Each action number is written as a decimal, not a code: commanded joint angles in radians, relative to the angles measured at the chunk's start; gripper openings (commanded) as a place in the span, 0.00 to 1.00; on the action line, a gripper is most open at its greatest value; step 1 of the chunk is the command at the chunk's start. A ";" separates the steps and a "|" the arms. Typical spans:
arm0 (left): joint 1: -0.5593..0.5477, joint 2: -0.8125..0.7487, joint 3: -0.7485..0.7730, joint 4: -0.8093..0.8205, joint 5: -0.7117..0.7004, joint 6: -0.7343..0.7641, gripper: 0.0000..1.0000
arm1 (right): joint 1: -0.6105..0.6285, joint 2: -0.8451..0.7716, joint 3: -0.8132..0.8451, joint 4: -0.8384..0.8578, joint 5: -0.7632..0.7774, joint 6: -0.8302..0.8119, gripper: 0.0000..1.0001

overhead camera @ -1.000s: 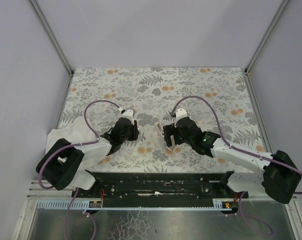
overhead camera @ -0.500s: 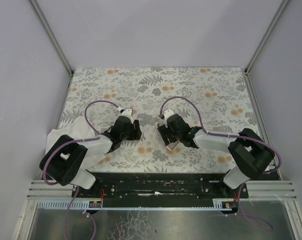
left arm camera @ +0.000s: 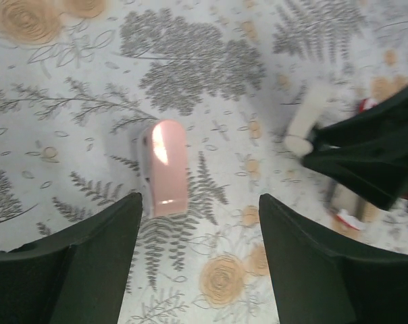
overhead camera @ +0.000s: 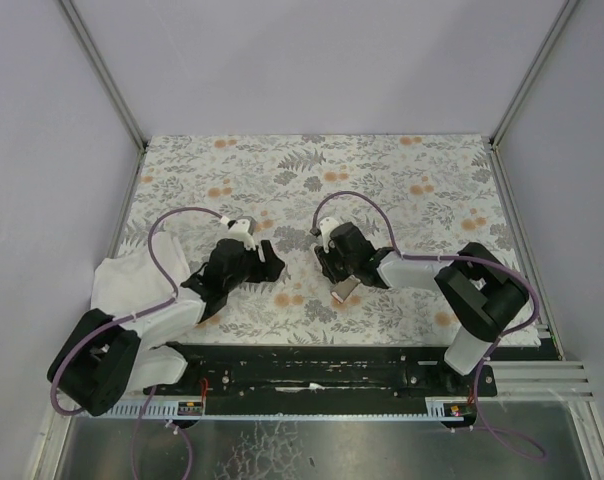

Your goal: Load the staples into the stapler

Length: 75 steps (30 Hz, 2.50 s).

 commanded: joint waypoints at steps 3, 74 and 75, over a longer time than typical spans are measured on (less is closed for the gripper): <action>0.007 -0.080 -0.026 0.111 0.209 -0.058 0.70 | -0.006 0.006 -0.015 0.077 -0.147 -0.053 0.23; -0.171 -0.349 -0.073 0.171 0.583 -0.059 0.79 | 0.073 -0.516 -0.002 -0.291 -0.729 -0.099 0.09; -0.171 -0.348 -0.079 0.188 0.613 -0.066 0.79 | 0.073 -0.523 0.010 -0.315 -0.747 -0.102 0.09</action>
